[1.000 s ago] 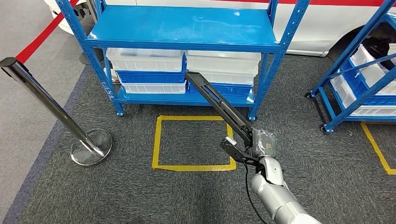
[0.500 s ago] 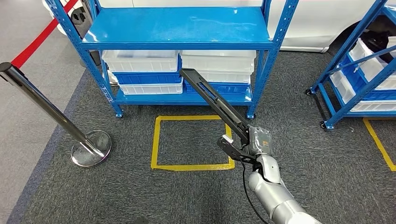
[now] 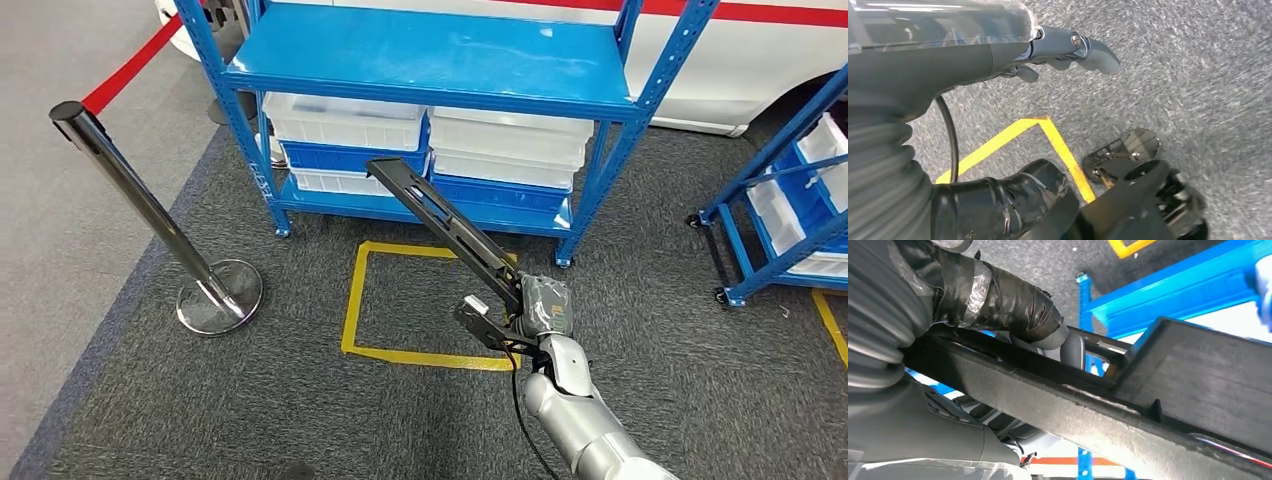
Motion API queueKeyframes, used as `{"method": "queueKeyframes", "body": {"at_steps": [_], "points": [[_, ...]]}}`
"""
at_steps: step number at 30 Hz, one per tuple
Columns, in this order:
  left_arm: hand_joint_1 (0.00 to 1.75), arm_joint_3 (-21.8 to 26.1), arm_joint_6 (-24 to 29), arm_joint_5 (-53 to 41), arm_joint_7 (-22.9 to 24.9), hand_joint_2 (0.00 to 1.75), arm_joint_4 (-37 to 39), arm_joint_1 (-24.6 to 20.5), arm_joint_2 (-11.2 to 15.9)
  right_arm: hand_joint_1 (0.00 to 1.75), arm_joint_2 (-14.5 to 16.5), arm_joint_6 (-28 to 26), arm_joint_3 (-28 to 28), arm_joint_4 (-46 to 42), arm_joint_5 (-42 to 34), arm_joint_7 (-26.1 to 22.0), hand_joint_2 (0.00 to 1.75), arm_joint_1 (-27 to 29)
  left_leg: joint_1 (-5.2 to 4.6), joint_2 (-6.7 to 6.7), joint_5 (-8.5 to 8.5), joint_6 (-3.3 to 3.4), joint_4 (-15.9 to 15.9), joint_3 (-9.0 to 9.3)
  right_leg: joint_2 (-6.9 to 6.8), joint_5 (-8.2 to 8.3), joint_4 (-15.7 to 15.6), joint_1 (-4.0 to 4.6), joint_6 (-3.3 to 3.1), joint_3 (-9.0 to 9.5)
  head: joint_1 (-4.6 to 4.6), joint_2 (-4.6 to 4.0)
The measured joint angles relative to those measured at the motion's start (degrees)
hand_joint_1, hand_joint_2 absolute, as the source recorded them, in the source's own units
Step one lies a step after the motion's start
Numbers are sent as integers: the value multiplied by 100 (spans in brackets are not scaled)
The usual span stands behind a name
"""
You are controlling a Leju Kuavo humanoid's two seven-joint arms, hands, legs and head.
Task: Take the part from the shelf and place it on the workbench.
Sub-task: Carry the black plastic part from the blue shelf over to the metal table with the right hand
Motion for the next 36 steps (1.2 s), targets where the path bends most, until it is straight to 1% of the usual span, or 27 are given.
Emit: {"method": "queueKeyframes", "body": {"at_steps": [2, 3, 4, 5, 6, 8, 10, 11, 12, 13, 14, 15, 17, 18, 19, 21, 22, 23, 25, 26, 27, 28, 29, 31, 33, 35, 36], "points": [[0, -1, 0, -1, 0, 175, 0, -10, -2, 175, 1, -1, 9, 0, -16, -13, 175, 9, -7, -107, -16, -49, 42, -30, 201, 240, -667, -22, -12, 316, 0, 0], [0, -1, 1, -1, 1, 175, 0, -15, -1, 175, 4, 0, 14, 0, -40, -31, 175, 16, -8, -154, -15, -79, 51, -50, 268, 260, -820, -23, -17, 388, -1, 0], [0, 0, 1, -1, 2, 175, 0, -15, -1, 175, 10, 1, 19, 0, -75, -54, 175, 27, -7, -203, -3, -111, 50, -70, 274, 240, -839, -12, -24, 403, -1, 0], [0, 1, 1, -1, 4, 175, 0, -9, 0, 175, 20, 3, 22, 0, -112, -78, 175, 37, -1, -252, 9, -145, 41, -83, 222, 247, -850, -12, -44, 406, -1, 0], [0, 1, 2, -2, 6, 175, 0, 2, 6, 175, 36, 4, 25, -1, -148, -100, 175, 44, 5, -239, 3, -174, 51, -99, 167, 258, -870, -16, -76, 413, -1, 0], [0, 1, 2, -3, 10, 175, 0, 9, 19, 175, 74, 5, 27, -5, -191, -124, 175, 44, -3, -16, -152, -224, 288, -219, 53, 286, -919, -31, -164, 431, -20, 0], [0, 1, 3, -3, 10, 175, 0, -9, 24, 175, 92, 5, 27, -8, -206, -138, 175, 50, -8, 251, -498, -256, 958, -534, -76, 291, -936, -9, -221, 438, -38, 0], [0, 0, 3, -3, 10, 175, 0, -17, 24, 175, 92, 5, 27, -8, -208, -143, 175, 60, -4, 297, -653, -268, 1342, -718, -150, 286, -935, 5, -230, 437, -38, 0], [0, -1, 4, -3, 10, 175, 0, -16, 23, 175, 92, 5, 27, -7, -210, -146, 175, 73, -3, 315, -724, -274, 1604, -846, -221, 280, -934, 17, -237, 438, -37, 0], [0, -1, 4, -4, 10, 175, 0, -11, 23, 175, 94, 5, 28, -7, -211, -151, 175, 85, -3, 326, -679, -272, 1647, -866, -293, 274, -931, 26, -240, 440, -37, 0], [0, -1, 4, -4, 10, 175, 0, -6, 25, 175, 98, 5, 28, -7, -211, -156, 175, 92, -6, 348, -528, -260, 1439, -759, -358, 266, -928, 33, -237, 445, -38, 0], [0, -1, 4, -4, 11, 175, 0, -3, 27, 175, 103, 5, 29, -7, -211, -161, 175, 95, -11, 406, -323, -237, 1052, -557, -420, 255, -924, 40, -229, 456, -37, 0], [0, -1, 5, -3, 10, 175, 0, -16, 32, 175, 111, 5, 30, -9, -211, -167, 175, 91, -57, 609, -63, -174, 302, -170, -527, 230, -916, 69, -197, 477, -35, 0], [0, -1, 5, -4, 9, 175, 0, -22, 32, 175, 113, 5, 30, -10, -211, -168, 175, 88, -79, 665, -23, -143, 115, -81, -574, 222, -915, 86, -179, 485, -34, 0], [0, 0, 5, -5, 8, 175, 0, -23, 32, 175, 117, 6, 32, -10, -207, -169, 175, 86, -99, 672, -29, -121, 53, -61, -620, 217, -917, 101, -161, 492, -32, 0], [0, 0, 5, -13, 5, 175, 0, -8, 31, 175, 134, 10, 41, -11, -191, -163, 175, 81, -87, 549, 9, -72, 23, -66, -680, 202, -921, 107, -110, 507, -33, 0], [0, 0, 4, -18, 4, 175, 0, -4, 31, 175, 141, 13, 45, -12, -176, -154, 175, 77, -70, 495, 30, -41, -1, -60, -608, 156, -882, 96, -77, 497, -32, 0], [0, 0, 4, -25, 4, 175, 0, -6, 31, 175, 144, 15, 51, -13, -156, -139, 175, 72, -52, 440, 53, -7, -26, -56, -483, 56, -756, 82, -46, 447, -32, 0], [0, -1, 3, -49, 3, 175, 0, -25, 28, 175, 143, 22, 73, -13, -102, -90, 175, 68, -35, 325, 82, 39, -49, -58, -188, -299, -148, 56, -2, 183, -30, 0], [0, -1, 1, -62, 3, 175, 0, -30, 26, 175, 142, 30, 94, -13, -74, -66, 175, 73, -35, 260, 87, 48, -48, -64, -118, -475, 251, 52, 9, 0, -31, 0], [0, -1, -3, -74, 4, 175, 0, -30, 25, 175, 140, 43, 119, -13, -51, -47, 175, 80, -35, 189, 89, 51, -44, -68, -90, -572, 565, 51, 18, -151, -31, 0], [0, -1, -6, -80, 7, 175, 0, -25, 24, 175, 140, 62, 144, -13, -31, -36, 175, 86, -34, 115, 89, 52, -36, -70, -79, -557, 696, 48, 21, -222, -31, 0], [0, -1, -8, -84, 9, 175, 0, -21, 24, 175, 141, 79, 168, -14, -14, -28, 175, 88, -33, 45, 89, 50, -24, -70, -72, -448, 636, 41, 19, -203, -32, 0], [0, -1, -9, -86, 11, 175, 0, -25, 24, 175, 142, 102, 201, -15, 7, -19, 175, 80, -29, -79, 81, 39, 6, -69, -24, -88, 101, 19, 9, 41, -32, 0], [0, -1, -9, -86, 11, 175, 0, -37, 19, 175, 142, 106, 225, -17, 14, -10, 175, 66, -24, -192, 65, 3, 48, -95, 242, 156, -523, -17, -7, 326, -31, 0], [0, -1, -10, -86, 12, 175, 0, -44, 15, 175, 143, 113, 264, -21, 17, 4, 175, 56, -3, -322, 79, -66, 72, -162, 450, 204, -827, -25, -16, 459, -30, 0], [0, 0, -11, -86, 13, 175, 0, -41, 15, 175, 144, 115, 284, -24, 17, 12, 175, 54, 9, -392, 99, -107, 70, -193, 441, 201, -851, -15, -20, 466, -31, 0]]}}
